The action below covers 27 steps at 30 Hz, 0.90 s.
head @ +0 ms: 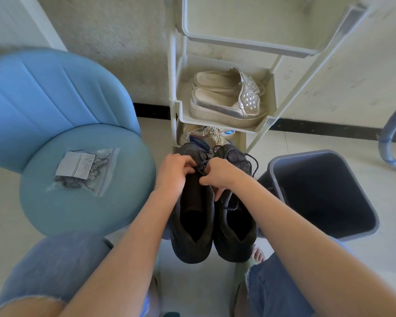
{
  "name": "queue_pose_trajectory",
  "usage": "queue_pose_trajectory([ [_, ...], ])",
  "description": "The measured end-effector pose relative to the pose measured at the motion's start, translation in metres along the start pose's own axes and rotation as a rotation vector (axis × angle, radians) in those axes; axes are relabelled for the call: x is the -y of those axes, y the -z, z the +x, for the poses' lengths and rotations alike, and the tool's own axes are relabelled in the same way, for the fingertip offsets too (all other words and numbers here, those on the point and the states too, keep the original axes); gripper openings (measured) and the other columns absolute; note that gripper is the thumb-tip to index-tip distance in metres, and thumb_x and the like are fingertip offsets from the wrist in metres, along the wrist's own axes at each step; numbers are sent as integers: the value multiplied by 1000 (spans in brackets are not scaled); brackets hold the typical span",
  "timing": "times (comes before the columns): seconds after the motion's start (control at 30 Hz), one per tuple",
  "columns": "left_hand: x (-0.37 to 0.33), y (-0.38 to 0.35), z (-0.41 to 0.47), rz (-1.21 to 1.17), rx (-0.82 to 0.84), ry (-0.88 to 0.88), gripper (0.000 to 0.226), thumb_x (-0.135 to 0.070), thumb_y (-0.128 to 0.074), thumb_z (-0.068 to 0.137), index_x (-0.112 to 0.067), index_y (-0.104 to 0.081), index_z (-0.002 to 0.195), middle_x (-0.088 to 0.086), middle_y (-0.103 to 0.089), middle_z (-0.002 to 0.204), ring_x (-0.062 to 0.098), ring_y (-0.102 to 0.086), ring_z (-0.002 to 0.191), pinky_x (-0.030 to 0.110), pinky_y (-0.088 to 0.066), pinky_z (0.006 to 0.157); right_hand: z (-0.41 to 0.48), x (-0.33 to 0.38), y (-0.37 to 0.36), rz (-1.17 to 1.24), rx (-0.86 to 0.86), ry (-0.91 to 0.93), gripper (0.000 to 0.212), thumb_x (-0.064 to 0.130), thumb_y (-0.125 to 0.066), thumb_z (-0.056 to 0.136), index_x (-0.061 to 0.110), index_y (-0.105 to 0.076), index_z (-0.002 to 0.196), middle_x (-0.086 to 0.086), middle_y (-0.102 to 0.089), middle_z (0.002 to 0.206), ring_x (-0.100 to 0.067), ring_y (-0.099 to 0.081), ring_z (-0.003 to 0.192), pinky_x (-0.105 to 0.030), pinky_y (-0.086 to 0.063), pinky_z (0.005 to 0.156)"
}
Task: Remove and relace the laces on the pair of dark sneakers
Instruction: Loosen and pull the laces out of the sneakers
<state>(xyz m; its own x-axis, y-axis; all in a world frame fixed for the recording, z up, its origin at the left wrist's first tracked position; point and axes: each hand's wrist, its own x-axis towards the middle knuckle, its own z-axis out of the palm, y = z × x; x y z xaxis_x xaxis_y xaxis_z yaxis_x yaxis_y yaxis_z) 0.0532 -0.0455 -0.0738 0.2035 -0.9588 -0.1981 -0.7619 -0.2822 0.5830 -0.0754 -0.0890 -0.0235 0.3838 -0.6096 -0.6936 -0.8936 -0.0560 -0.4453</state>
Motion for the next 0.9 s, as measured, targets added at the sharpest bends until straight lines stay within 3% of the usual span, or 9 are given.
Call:
queue_pose_trajectory([
  [0.07,3,1,0,-89,-33,24,20,-10,-63,86,-14,-73,104,11,-65,103,25,-57,101,24,-36,82,-1,-3,4,38,17,5,6,6,-54,91,-1,-54,90,-16,-62,77,-32,-70,60,-35,-53,51],
  [0.17,9,1,-4,-264,-127,57,16,-5,-63,85,-11,-75,93,10,-67,97,20,-60,94,21,-40,82,-1,-7,7,71,27,11,32,2,-50,93,0,-54,125,-20,-58,124,-20,-66,57,-36,-58,64],
  [0.27,15,-3,-13,-514,-301,166,20,1,-56,88,-12,-72,84,6,-68,91,15,-63,86,19,-52,78,-1,-9,9,67,28,16,35,0,-49,93,-4,-54,127,-21,-60,126,-26,-71,68,-38,-59,70],
  [0.4,15,-7,-14,-991,-512,599,20,0,-42,97,-3,-62,97,3,-57,80,20,-58,86,19,-53,68,-2,-8,8,28,35,24,33,5,-49,94,-4,-56,125,-19,-66,117,-20,-72,69,-34,-55,83],
  [0.5,1,-1,-5,-695,-269,357,23,-4,-38,99,-6,-61,102,0,-58,87,16,-54,91,23,-41,78,-1,-4,3,41,31,48,44,5,-46,95,3,-44,139,-19,-57,130,-16,-69,56,-35,-55,83],
  [0.6,-13,8,-3,-373,21,110,23,-15,-39,100,-13,-61,103,-6,-62,74,10,-57,78,20,-39,68,-2,-5,3,76,46,67,48,4,-47,94,8,-42,141,-21,-61,121,-21,-69,57,-38,-58,71],
  [0.7,-7,8,-1,-156,5,106,16,-25,-49,96,-23,-64,93,-4,-63,74,17,-61,81,29,-47,74,-5,-3,4,37,50,55,13,8,-51,94,3,-58,103,-13,-66,83,-22,-69,53,-23,-49,49],
  [0.77,-1,6,-1,-99,-45,121,14,-37,-60,89,-26,-67,83,-2,-66,82,19,-62,86,34,-50,76,-5,-3,4,13,35,53,16,8,-51,93,7,-52,78,-6,-58,64,-19,-67,49,-19,-42,42],
  [0.9,-2,9,-4,-62,-30,138,10,-39,-73,78,-29,-71,81,-5,-67,83,17,-63,85,35,-53,77,-4,-4,4,35,50,58,9,8,-51,93,3,-56,87,-9,-61,66,-15,-61,37,-23,-45,46],
])
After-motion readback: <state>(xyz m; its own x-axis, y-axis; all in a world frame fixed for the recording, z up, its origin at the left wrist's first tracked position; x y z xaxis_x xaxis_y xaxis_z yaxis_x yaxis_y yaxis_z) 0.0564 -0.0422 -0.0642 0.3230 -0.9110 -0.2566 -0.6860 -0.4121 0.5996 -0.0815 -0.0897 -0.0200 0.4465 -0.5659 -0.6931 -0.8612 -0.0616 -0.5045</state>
